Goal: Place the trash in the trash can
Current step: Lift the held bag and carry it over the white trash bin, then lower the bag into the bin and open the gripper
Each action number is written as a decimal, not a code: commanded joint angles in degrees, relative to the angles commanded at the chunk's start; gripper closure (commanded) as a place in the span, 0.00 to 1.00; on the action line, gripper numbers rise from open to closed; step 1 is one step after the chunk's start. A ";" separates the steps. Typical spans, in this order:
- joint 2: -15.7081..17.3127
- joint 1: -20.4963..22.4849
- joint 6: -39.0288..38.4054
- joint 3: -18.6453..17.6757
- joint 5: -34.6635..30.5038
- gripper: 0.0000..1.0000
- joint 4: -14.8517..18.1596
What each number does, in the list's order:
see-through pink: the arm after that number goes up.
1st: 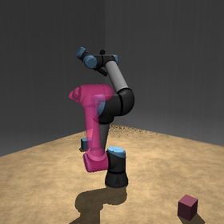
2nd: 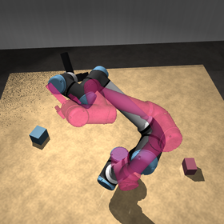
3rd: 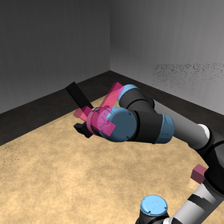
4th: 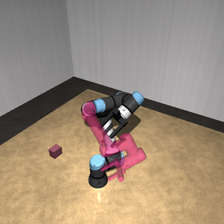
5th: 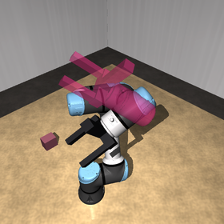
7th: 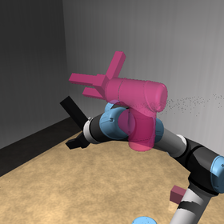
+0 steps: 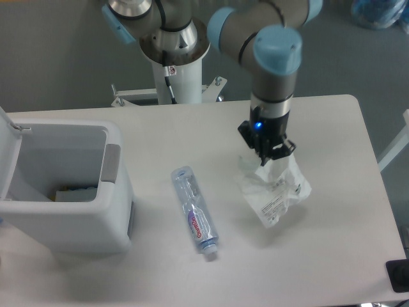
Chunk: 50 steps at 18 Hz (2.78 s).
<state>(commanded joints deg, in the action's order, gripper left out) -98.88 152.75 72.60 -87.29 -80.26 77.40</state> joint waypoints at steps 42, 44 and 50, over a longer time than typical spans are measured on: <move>8.45 -20.21 -35.77 0.01 39.39 1.00 3.90; 7.39 -20.21 -37.44 -0.42 39.04 1.00 1.88; 5.19 -20.39 -38.76 -0.68 38.60 1.00 -1.20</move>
<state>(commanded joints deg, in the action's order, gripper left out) -93.69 132.37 33.84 -87.98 -41.66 76.21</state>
